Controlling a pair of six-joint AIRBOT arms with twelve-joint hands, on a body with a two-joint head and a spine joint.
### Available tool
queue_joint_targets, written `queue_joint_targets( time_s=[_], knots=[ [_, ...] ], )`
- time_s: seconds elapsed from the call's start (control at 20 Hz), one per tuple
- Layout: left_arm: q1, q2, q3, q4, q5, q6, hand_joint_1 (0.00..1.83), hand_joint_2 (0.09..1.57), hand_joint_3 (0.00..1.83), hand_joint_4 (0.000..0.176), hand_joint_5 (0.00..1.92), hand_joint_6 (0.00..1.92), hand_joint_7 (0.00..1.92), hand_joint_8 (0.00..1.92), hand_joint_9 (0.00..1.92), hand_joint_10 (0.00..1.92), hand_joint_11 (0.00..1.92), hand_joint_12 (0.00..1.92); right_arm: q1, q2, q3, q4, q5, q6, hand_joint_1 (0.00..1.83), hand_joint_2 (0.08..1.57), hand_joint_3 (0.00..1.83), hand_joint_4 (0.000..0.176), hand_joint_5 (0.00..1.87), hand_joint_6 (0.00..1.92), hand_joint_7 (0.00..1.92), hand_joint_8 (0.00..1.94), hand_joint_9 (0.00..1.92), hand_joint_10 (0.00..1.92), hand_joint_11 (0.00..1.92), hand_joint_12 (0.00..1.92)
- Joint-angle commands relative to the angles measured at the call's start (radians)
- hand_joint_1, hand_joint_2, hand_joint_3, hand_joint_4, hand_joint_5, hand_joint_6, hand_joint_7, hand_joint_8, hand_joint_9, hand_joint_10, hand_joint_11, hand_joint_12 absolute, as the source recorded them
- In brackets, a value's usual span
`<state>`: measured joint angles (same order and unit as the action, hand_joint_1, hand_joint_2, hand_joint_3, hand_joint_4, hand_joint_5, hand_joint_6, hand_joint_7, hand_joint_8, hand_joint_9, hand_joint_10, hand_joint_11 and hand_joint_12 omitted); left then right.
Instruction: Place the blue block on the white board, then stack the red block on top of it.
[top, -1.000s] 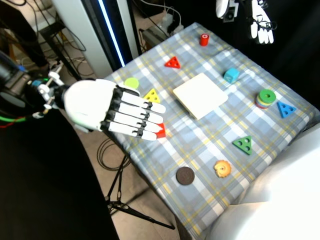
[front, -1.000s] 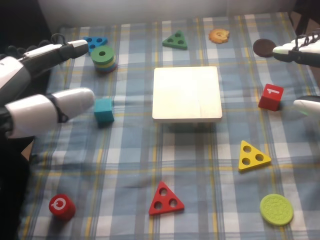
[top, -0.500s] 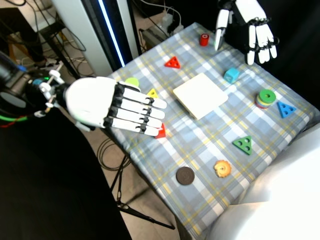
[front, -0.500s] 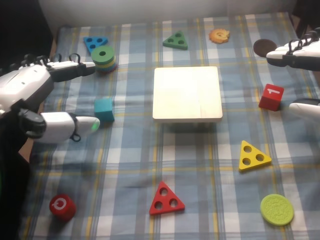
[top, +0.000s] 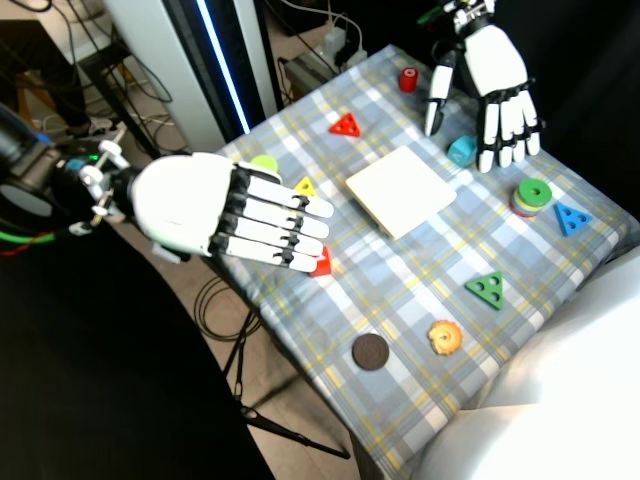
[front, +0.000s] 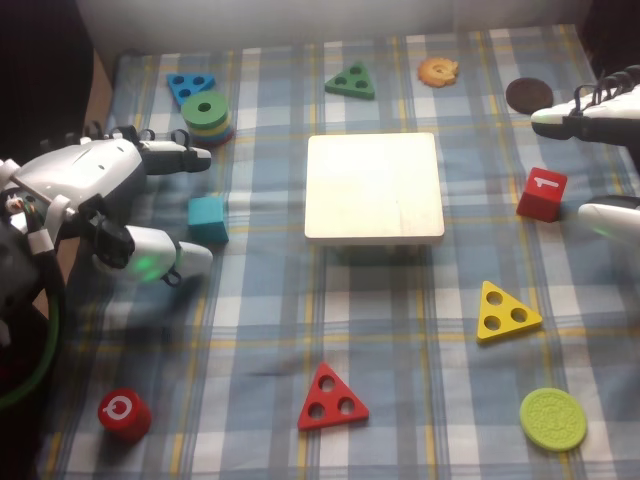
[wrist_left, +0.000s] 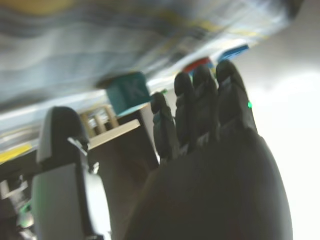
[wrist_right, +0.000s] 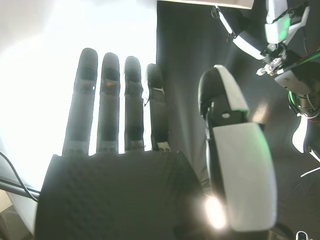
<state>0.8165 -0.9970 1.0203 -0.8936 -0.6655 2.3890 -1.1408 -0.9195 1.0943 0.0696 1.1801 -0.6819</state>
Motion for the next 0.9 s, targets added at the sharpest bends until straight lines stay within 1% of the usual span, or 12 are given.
queue_joint_targets(
  time_s=[0.0,0.3,0.35,0.4,0.45,0.5,0.55,0.6,0.65,0.75,0.85],
  knots=[
    [-0.017,-0.013,0.008,0.033,-0.069,0.0,0.86,0.99,0.0,0.176,0.43,0.01,0.37,0.01,0.23,0.01,0.02,0.15,0.012,-0.002,0.003,0.013,0.118,0.006,0.62,1.25,0.0,0.0,0.52,0.0,0.58,0.0,0.56,0.01,0.5,0.12],
    [-0.031,-0.049,0.053,0.0,-0.033,0.001,0.88,0.99,0.0,0.176,0.54,0.02,0.41,0.0,0.25,0.0,0.02,0.19,0.012,-0.002,0.005,0.011,0.118,0.01,0.66,1.26,0.0,0.0,0.54,0.01,0.6,0.01,0.57,0.01,0.5,0.1],
    [-0.031,-0.051,0.057,-0.006,-0.031,0.001,0.89,0.99,0.0,0.176,0.59,0.01,0.42,0.0,0.25,0.0,0.01,0.21,0.012,-0.002,0.005,0.011,0.118,0.011,0.67,1.26,0.0,0.0,0.54,0.01,0.61,0.01,0.58,0.01,0.51,0.1],
    [-0.031,-0.052,0.059,-0.009,-0.029,0.001,0.89,1.01,0.0,0.152,0.69,0.0,0.45,0.0,0.27,0.0,0.01,0.25,0.012,-0.002,0.005,0.011,0.118,0.011,0.67,1.26,0.0,0.0,0.55,0.01,0.62,0.01,0.58,0.01,0.52,0.1],
    [-0.031,-0.053,0.06,-0.011,-0.028,0.001,0.89,1.03,0.0,0.12,0.81,0.01,0.46,0.0,0.29,0.0,0.0,0.32,0.012,-0.002,0.005,0.011,0.117,0.011,0.67,1.26,0.0,0.0,0.55,0.01,0.62,0.01,0.58,0.01,0.51,0.1],
    [-0.031,-0.054,0.06,-0.012,-0.028,0.001,0.89,1.04,0.0,0.112,0.87,0.02,0.47,0.0,0.3,0.0,0.0,0.33,0.012,-0.002,0.005,0.011,0.117,0.012,0.67,1.26,0.0,0.0,0.55,0.01,0.62,0.01,0.59,0.01,0.51,0.1],
    [-0.031,-0.055,0.06,-0.014,-0.028,0.001,0.98,1.1,0.0,0.163,0.94,0.8,0.5,0.0,0.32,0.0,0.0,0.36,0.012,-0.002,0.005,0.011,0.117,0.012,0.67,1.26,0.0,0.0,0.55,0.01,0.63,0.01,0.59,0.01,0.51,0.1],
    [-0.031,-0.058,0.061,-0.02,-0.029,0.001,0.97,1.15,0.0,0.175,0.89,1.1,0.52,0.0,0.34,0.0,0.0,0.4,0.012,-0.002,0.005,0.011,0.117,0.012,0.67,1.27,0.0,0.0,0.55,0.01,0.63,0.01,0.59,0.01,0.52,0.1],
    [-0.031,-0.06,0.062,-0.023,-0.032,0.001,0.97,1.15,0.0,0.175,0.89,1.1,0.52,0.0,0.34,0.0,0.0,0.4,0.012,-0.002,0.005,0.011,0.117,0.012,0.67,1.27,0.0,0.0,0.55,0.01,0.63,0.01,0.59,0.01,0.52,0.1],
    [-0.032,-0.063,0.062,-0.029,-0.042,0.0,0.97,1.15,0.0,0.176,0.88,1.13,0.56,0.0,0.38,0.0,0.0,0.46,0.012,-0.002,0.005,0.011,0.117,0.012,0.67,1.27,0.01,0.0,0.57,0.01,0.64,0.01,0.61,0.01,0.53,0.11],
    [-0.039,-0.063,0.058,-0.027,-0.052,-0.001,0.98,1.15,0.0,0.176,0.89,1.11,0.58,0.0,0.39,0.0,0.0,0.44,0.012,-0.002,0.005,0.011,0.117,0.013,0.67,1.28,0.01,0.0,0.57,0.01,0.65,0.01,0.62,0.01,0.53,0.1]
  ],
)
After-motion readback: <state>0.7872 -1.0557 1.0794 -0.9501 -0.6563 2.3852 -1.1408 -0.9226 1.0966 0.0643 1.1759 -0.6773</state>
